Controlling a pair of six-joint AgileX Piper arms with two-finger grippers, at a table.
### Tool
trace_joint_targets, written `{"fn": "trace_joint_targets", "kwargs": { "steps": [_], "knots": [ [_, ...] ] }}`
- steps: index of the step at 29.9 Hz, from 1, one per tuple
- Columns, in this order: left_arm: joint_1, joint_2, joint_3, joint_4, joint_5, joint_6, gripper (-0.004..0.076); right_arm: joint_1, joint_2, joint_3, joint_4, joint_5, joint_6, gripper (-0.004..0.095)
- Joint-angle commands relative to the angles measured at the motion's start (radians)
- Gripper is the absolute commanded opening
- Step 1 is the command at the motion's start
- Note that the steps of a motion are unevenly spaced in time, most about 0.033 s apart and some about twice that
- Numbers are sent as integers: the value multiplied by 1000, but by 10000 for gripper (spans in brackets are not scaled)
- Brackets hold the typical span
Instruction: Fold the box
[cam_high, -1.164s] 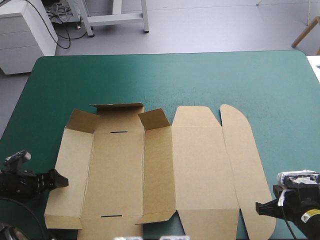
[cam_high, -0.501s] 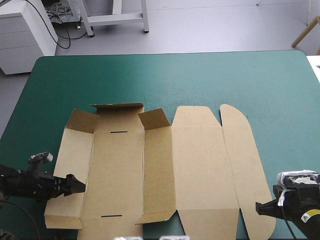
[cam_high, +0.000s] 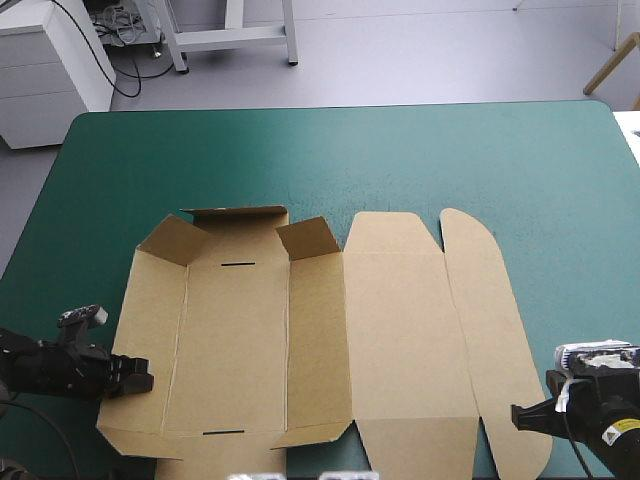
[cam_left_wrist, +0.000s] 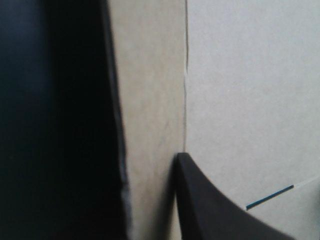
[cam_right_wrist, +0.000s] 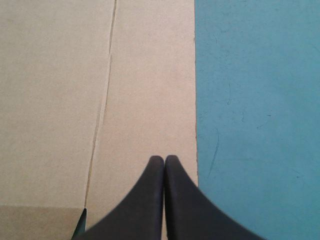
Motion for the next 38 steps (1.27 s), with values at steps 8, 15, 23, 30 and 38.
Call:
{"fn": "trace_joint_targets", "kwargs": {
  "steps": [8,15,23,30,38],
  "knots": [
    [-19,-16,-18,-16,104,4,-10,3,9,-23,7,-58,-7,-20],
    [-156,-16,-114,33,104,-38,-10,3,9,-23,7,-58,-7,-20],
    [-383,-13,-381,138,-3,-161,-10,3,9,-23,7,-58,-7,-20],
    [-607,-8,-570,340,-170,-270,-10,3,9,-23,7,-58,-7,-19],
    [-748,116,-734,433,-238,-299,-10,3,9,-23,7,-58,-7,-19]
  ]
}}
